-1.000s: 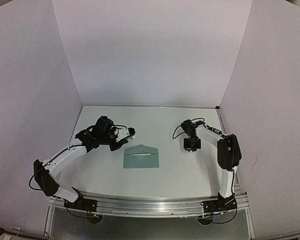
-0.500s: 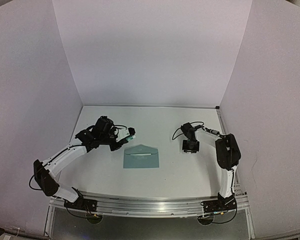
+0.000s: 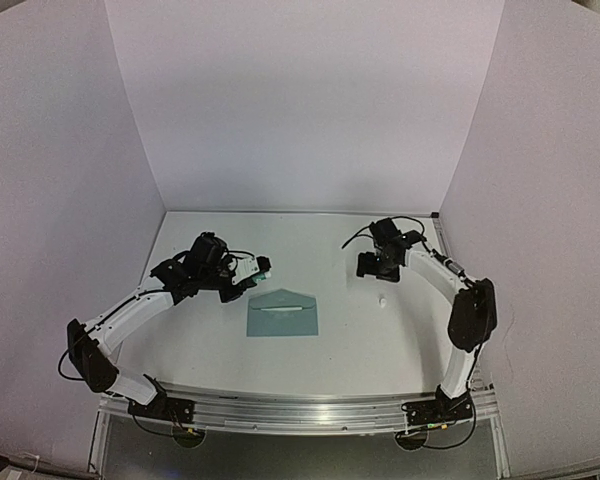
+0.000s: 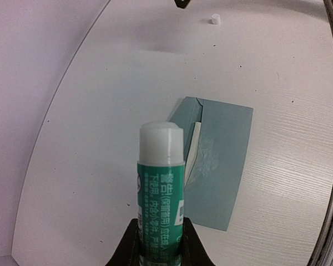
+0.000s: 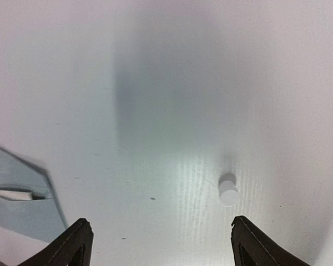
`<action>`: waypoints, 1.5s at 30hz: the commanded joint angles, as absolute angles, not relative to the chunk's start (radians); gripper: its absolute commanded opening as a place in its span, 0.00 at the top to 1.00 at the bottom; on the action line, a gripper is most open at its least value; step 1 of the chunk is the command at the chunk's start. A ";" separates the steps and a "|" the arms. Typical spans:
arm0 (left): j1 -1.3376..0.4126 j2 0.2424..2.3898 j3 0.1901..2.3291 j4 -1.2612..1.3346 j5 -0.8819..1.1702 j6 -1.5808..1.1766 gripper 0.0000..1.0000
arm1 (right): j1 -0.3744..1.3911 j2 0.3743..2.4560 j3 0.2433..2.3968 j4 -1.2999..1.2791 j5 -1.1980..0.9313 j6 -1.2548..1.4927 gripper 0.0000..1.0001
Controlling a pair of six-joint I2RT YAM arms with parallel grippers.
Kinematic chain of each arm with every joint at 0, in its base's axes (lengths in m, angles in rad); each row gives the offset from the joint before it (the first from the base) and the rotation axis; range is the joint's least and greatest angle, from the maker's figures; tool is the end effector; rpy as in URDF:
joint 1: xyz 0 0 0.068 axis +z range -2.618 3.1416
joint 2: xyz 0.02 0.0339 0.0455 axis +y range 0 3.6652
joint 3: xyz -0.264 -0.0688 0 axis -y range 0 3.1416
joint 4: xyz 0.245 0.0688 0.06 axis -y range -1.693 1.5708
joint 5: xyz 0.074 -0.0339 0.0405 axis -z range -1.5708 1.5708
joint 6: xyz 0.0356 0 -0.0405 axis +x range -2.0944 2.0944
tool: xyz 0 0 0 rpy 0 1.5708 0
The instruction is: Place the letter into the envelope and seal it
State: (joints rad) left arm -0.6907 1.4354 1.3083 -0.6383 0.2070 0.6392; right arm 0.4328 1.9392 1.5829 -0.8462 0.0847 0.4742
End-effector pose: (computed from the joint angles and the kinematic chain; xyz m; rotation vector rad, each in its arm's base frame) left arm 0.2370 -0.2053 0.3281 1.5180 1.7691 -0.2674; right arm 0.3689 0.1671 0.2284 0.0792 2.7704 0.1206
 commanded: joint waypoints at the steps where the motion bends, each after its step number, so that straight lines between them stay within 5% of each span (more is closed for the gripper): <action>1: -0.690 1.429 1.364 -0.620 0.221 0.681 1.00 | 0.443 1.817 1.723 -0.869 -0.124 0.429 0.16; 8: -0.692 1.433 1.370 -0.571 0.202 0.772 1.00 | 0.588 1.779 1.757 -0.437 -0.564 0.641 0.16; 17: -0.698 1.430 1.376 -0.542 0.200 0.824 1.00 | 0.742 1.961 1.864 -0.158 -0.684 0.875 0.16; 45: -0.699 1.437 1.385 -0.534 0.197 0.811 1.00 | 0.781 2.082 1.912 -0.159 -0.797 0.931 0.79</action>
